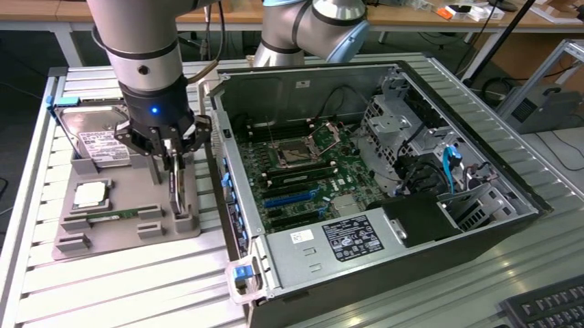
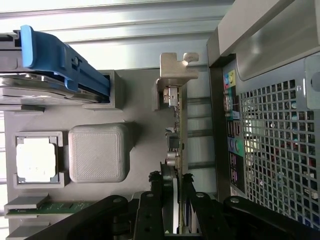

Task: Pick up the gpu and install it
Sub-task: 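Pick up the gpu and move the gpu toward the slot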

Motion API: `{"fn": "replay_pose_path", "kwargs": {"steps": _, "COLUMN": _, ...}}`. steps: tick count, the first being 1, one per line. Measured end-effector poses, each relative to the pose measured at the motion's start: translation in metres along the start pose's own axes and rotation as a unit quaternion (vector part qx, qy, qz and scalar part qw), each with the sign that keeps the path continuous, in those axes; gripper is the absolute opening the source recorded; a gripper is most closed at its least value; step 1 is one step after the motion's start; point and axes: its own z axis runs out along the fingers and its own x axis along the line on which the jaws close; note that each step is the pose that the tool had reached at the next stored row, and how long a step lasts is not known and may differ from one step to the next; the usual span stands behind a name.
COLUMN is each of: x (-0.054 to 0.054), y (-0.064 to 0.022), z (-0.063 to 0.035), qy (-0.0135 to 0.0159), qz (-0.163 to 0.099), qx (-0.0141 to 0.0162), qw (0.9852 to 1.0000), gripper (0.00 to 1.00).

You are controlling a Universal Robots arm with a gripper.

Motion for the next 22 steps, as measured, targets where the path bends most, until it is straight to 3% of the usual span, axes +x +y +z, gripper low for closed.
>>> {"fn": "replay_pose_path", "kwargs": {"steps": 22, "x": -0.0002, "y": 0.0002, "z": -0.0066, "qy": 0.0000, "qz": 0.000, "qx": 0.0000, "qw": 1.0000, "gripper": 0.27}}
